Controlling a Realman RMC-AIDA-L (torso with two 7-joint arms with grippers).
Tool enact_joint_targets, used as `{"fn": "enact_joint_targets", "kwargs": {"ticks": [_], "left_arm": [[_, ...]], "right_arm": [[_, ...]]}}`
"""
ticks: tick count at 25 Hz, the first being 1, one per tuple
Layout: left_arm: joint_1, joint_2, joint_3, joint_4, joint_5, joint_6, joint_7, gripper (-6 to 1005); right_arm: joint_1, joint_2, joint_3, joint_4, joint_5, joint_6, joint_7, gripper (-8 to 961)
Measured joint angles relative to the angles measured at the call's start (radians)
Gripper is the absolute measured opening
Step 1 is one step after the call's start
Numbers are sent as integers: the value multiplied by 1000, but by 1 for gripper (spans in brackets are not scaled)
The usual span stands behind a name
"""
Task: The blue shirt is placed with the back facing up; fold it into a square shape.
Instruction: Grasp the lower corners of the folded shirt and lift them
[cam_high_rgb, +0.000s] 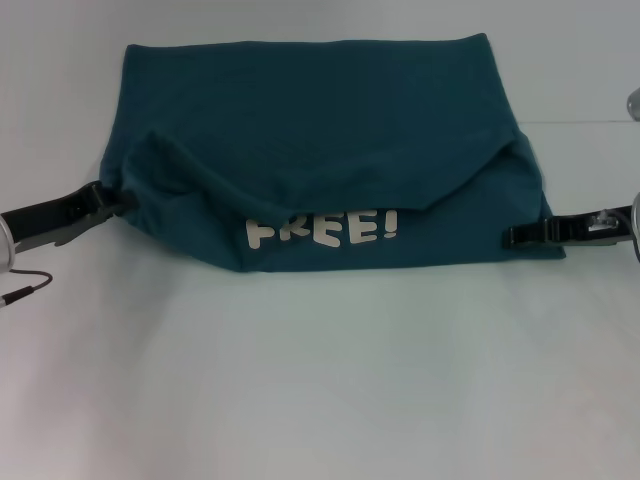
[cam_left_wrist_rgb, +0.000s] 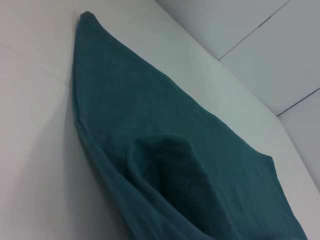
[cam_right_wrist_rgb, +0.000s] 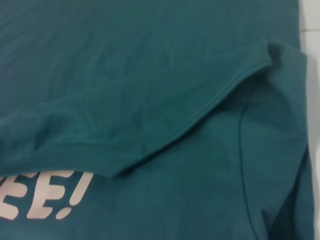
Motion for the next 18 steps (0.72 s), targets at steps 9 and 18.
{"fn": "enact_joint_targets", "kwargs": {"ticks": [9,18], "left_arm": [[-1,-2,0,0,0,-1,3,29],[-1,-2,3,0,0,-3,4,28]], "right_arm": [[-4,2,4,-7,4,11,11,741],[1,2,5,-3,3,7,11,300]]}}
